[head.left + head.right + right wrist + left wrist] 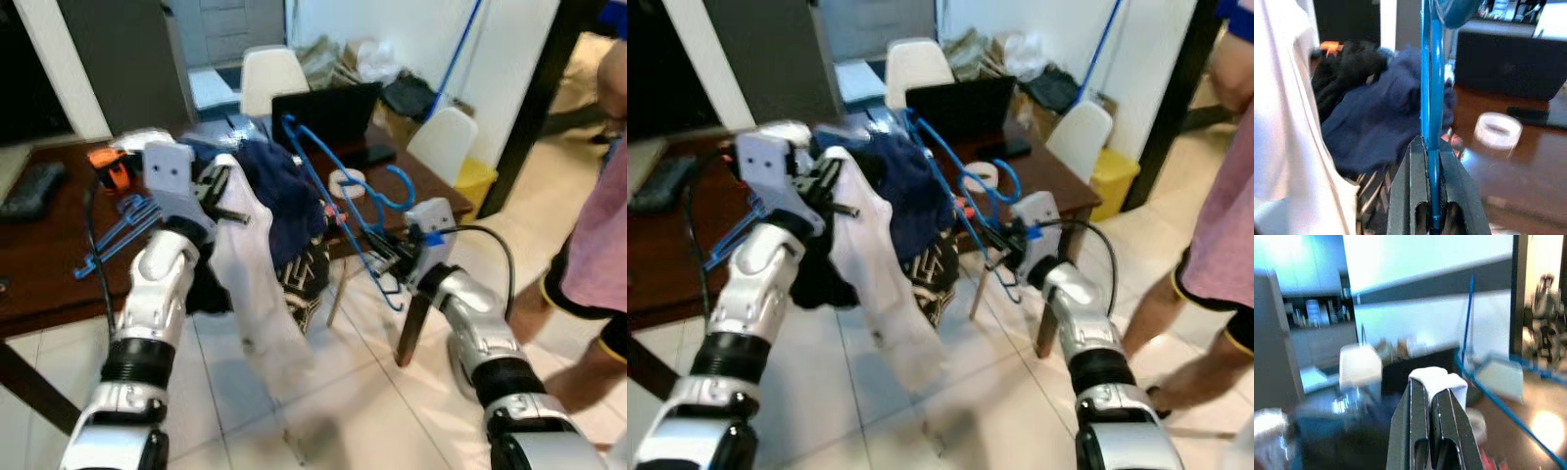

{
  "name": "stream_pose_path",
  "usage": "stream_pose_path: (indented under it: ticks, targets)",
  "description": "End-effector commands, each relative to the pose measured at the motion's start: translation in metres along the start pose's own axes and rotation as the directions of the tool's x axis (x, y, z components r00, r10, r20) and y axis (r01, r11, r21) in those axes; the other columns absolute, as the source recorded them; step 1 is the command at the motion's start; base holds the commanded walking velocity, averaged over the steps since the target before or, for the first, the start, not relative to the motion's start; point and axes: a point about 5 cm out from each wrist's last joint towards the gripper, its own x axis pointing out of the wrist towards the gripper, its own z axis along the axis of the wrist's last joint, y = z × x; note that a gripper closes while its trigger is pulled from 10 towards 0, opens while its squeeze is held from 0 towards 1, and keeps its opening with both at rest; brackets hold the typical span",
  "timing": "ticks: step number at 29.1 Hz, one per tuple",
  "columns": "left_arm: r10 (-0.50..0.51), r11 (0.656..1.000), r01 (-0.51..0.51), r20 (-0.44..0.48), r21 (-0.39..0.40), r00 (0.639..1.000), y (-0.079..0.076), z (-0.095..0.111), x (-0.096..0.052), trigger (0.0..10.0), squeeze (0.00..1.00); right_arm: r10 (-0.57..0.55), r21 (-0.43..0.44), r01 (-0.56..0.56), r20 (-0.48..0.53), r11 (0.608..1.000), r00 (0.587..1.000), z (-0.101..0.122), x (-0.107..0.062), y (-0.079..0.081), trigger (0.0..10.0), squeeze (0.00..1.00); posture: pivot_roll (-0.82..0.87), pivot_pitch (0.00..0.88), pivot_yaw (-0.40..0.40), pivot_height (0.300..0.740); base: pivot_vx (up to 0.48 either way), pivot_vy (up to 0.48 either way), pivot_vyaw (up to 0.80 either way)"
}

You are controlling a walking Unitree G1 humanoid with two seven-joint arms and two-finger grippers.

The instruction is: Hang hanger

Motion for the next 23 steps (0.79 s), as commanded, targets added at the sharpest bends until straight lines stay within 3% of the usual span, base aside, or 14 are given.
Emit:
stream_pose_path:
  ticks: [1, 2, 3, 6, 7, 9, 10, 11, 12, 14, 15, 17, 23]
  targets:
    - [0.012, 0.996, -0.022, 0.126, 0.082, 0.992, 0.013, 0.043, 0.014, 10.0, 0.00, 0.023, 0.026, -0.024, 0.061, 0.999, 0.998, 0.014, 0.009, 0.004, 10.0, 0.00, 0.09, 0.000, 0.006, 0.740, 0.341, 0.000, 0.00]
    - [0.012, 0.996, -0.022, 0.126, 0.082, 0.992, 0.013, 0.043, 0.014, 10.0, 0.00, 0.023, 0.026, -0.024, 0.061, 0.999, 0.998, 0.014, 0.009, 0.004, 10.0, 0.00, 0.09, 0.000, 0.006, 0.740, 0.341, 0.000, 0.00]
    - [-0.007, 0.992, -0.022, 0.230, 0.123, 0.973, 0.016, 0.080, 0.026, 10.0, 0.00, 0.020, 0.053, -0.025, 0.091, 0.998, 0.996, 0.022, 0.012, 0.002, 10.0, 0.00, 0.09, 0.000, 0.006, 0.740, 0.341, 0.000, 0.00]
    - [-0.007, 0.992, -0.022, 0.230, 0.123, 0.973, 0.016, 0.080, 0.026, 10.0, 0.00, 0.020, 0.053, -0.025, 0.091, 0.998, 0.996, 0.022, 0.012, 0.002, 10.0, 0.00, 0.09, 0.000, 0.006, 0.740, 0.341, 0.000, 0.00]
    - [-0.025, 0.982, -0.040, 0.339, 0.182, 0.940, 0.019, 0.122, 0.036, 10.0, 0.00, 0.027, 0.068, -0.034, 0.106, 0.997, 0.994, 0.028, 0.014, 0.002, 10.0, 0.00, 0.09, 0.000, 0.001, 0.740, 0.341, 0.000, -0.80]
    - [-0.025, 0.982, -0.040, 0.339, 0.182, 0.940, 0.019, 0.122, 0.036, 10.0, 0.00, 0.027, 0.068, -0.034, 0.106, 0.997, 0.994, 0.028, 0.014, 0.002, 10.0, 0.00, 0.09, 0.000, 0.001, 0.740, 0.341, 0.000, -0.80]
    - [-0.037, 0.963, -0.085, 0.439, 0.255, 0.898, 0.025, 0.163, 0.041, 10.0, 0.00, 0.026, 0.072, -0.034, 0.111, 0.997, 0.993, 0.031, 0.015, 0.002, 10.0, 0.00, 0.09, 0.000, 0.000, 0.740, 0.334, 0.000, 0.00]
    - [-0.037, 0.963, -0.085, 0.439, 0.255, 0.898, 0.025, 0.163, 0.041, 10.0, 0.00, 0.026, 0.072, -0.034, 0.111, 0.997, 0.993, 0.031, 0.015, 0.002, 10.0, 0.00, 0.09, 0.000, 0.000, 0.740, 0.334, 0.000, 0.00]
    - [-0.054, 0.940, -0.128, 0.509, 0.317, 0.859, 0.030, 0.196, 0.042, 10.0, 0.00, 0.027, 0.072, -0.035, 0.109, 0.997, 0.994, 0.032, 0.014, 0.002, 10.0, 0.00, 0.10, 0.000, -0.002, 0.740, 0.326, 0.000, 0.00]
    - [-0.054, 0.940, -0.128, 0.509, 0.317, 0.859, 0.030, 0.196, 0.042, 10.0, 0.00, 0.027, 0.072, -0.035, 0.109, 0.997, 0.994, 0.032, 0.014, 0.002, 10.0, 0.00, 0.10, 0.000, -0.002, 0.740, 0.326, 0.000, 0.00]
    - [-0.072, 0.922, -0.156, 0.554, 0.354, 0.830, 0.032, 0.217, 0.041, 10.0, 0.00, 0.027, 0.068, -0.034, 0.103, 0.997, 0.994, 0.032, 0.013, 0.002, 10.0, 0.00, 0.10, 0.000, -0.005, 0.740, 0.330, 0.000, 0.00]
    - [-0.087, 0.920, -0.156, 0.574, 0.361, 0.814, 0.033, 0.229, 0.041, 10.0, 0.00, 0.026, 0.055, -0.031, 0.089, 0.998, 0.996, 0.030, 0.013, 0.003, 10.0, 0.00, 0.10, 0.000, -0.003, 0.740, 0.330, 0.000, 0.00]
    - [-0.128, 0.921, -0.116, 0.571, 0.371, 0.811, 0.031, 0.240, 0.046, 10.0, 0.00, 0.011, 0.045, -0.015, 0.084, 0.999, 0.996, 0.031, 0.014, 0.003, 10.0, 0.00, 0.10, 0.000, 0.002, 0.740, 0.329, 0.000, 0.00]
